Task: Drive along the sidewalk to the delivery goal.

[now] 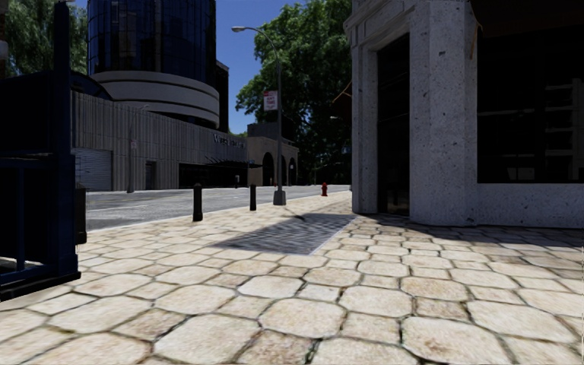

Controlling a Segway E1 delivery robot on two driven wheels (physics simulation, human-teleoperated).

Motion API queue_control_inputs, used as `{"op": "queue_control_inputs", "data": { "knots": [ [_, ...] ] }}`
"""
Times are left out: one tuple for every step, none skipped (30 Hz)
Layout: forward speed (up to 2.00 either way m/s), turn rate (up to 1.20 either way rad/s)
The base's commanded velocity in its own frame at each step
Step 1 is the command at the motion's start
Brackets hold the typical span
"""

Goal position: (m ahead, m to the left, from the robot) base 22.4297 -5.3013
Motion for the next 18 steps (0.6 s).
{"op": "queue_control_inputs", "data": {
  "knots": [
    [2.0, 0.04],
    [2.0, 0.04],
    [2.0, 0.01],
    [2.0, 0.0],
    [2.0, 0.0],
    [2.0, 0.0],
    [2.0, 0.0],
    [2.0, 0.0],
    [2.0, 0.0],
    [2.0, 0.05],
    [2.0, 0.75],
    [2.0, 0.91],
    [2.0, 0.91],
    [2.0, 1.03],
    [2.0, 1.05],
    [2.0, 1.05],
    [2.0, 0.57],
    [2.0, 0.57]
  ]
}}
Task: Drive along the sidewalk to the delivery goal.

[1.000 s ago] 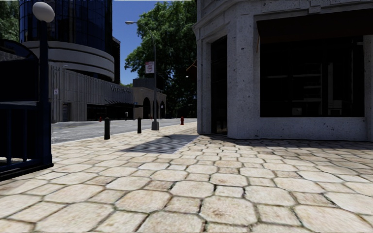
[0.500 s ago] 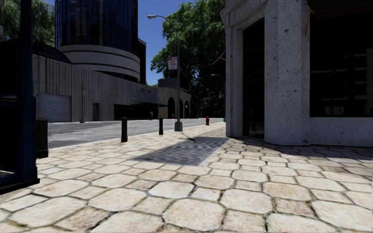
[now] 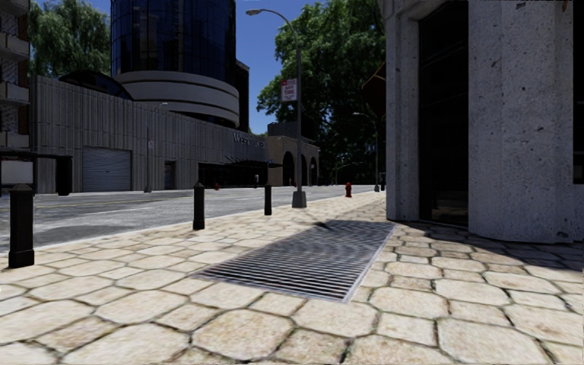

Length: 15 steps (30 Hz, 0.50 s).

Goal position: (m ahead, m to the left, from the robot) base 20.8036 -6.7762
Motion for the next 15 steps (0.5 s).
{"op": "queue_control_inputs", "data": {
  "knots": [
    [2.0, 0.35],
    [2.0, 0.16],
    [2.0, 0.04],
    [2.0, 0.0],
    [2.0, 0.0],
    [2.0, 0.0],
    [2.0, 0.0],
    [2.0, 0.0],
    [2.0, 0.0],
    [2.0, 0.0],
    [2.0, 0.0],
    [2.0, 0.0],
    [2.0, 0.0],
    [2.0, 0.0],
    [2.0, 0.0]
  ]
}}
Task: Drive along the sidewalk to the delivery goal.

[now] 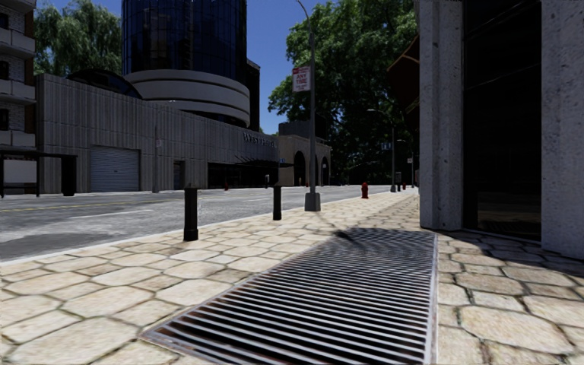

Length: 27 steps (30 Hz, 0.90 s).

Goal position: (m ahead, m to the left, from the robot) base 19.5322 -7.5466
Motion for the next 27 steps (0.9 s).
{"op": "queue_control_inputs", "data": {
  "knots": [
    [2.0, 0.0],
    [2.0, 0.0],
    [2.0, 0.0],
    [2.0, 0.0],
    [2.0, 0.0],
    [2.0, 0.0],
    [2.0, 0.0],
    [2.0, 0.0],
    [2.0, 0.0],
    [2.0, 0.0],
    [2.0, 0.0],
    [2.0, 0.0],
    [2.0, 0.0],
    [2.0, 0.0],
    [2.0, 0.0],
    [2.0, 0.0],
    [2.0, 0.0],
    [2.0, 0.0],
    [2.0, 0.0],
    [2.0, 0.0],
    [2.0, 0.0],
    [2.0, 0.0],
    [2.0, 0.0],
    [2.0, 0.0],
    [2.0, 0.0],
    [2.0, 0.0],
    [2.0, 0.0]
  ]
}}
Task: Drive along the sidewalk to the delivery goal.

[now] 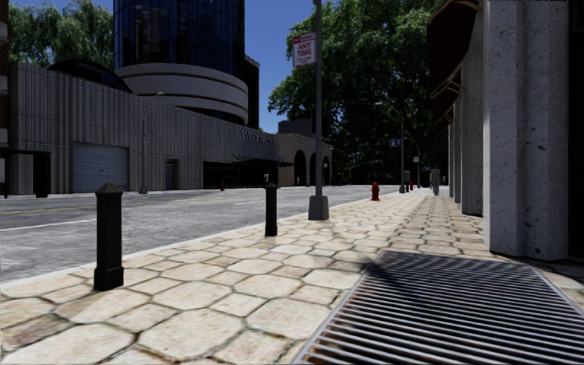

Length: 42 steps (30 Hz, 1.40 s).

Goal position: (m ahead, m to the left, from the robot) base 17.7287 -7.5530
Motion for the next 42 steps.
{"op": "queue_control_inputs", "data": {
  "knots": [
    [2.0, 0.0],
    [2.0, 0.0],
    [2.0, 0.0],
    [2.0, 0.0],
    [2.0, 0.0],
    [2.0, 0.0],
    [2.0, 0.0],
    [2.0, -0.18],
    [2.0, -0.18],
    [2.0, -0.33],
    [2.0, -0.39],
    [2.0, -0.4],
    [2.0, -0.4],
    [2.0, -0.4],
    [2.0, -0.4],
    [2.0, -0.4],
    [2.0, -0.4],
    [2.0, -0.4],
    [2.0, -0.4],
    [2.0, -0.4],
    [2.0, -0.4],
    [2.0, -0.4],
    [2.0, -0.4],
    [2.0, -0.4],
    [2.0, -0.4],
    [2.0, -0.4],
    [2.0, -0.4],
    [2.0, -0.4],
    [2.0, -0.4],
    [2.0, -0.4],
    [2.0, -0.4],
    [2.0, -0.4],
    [2.0, -0.4],
    [2.0, -0.4],
    [2.0, -0.4],
    [2.0, -0.4],
    [2.0, -0.4],
    [2.0, -0.4],
    [2.0, -0.4],
    [2.0, -0.4],
    [2.0, -0.4],
    [2.0, -0.4]
  ]
}}
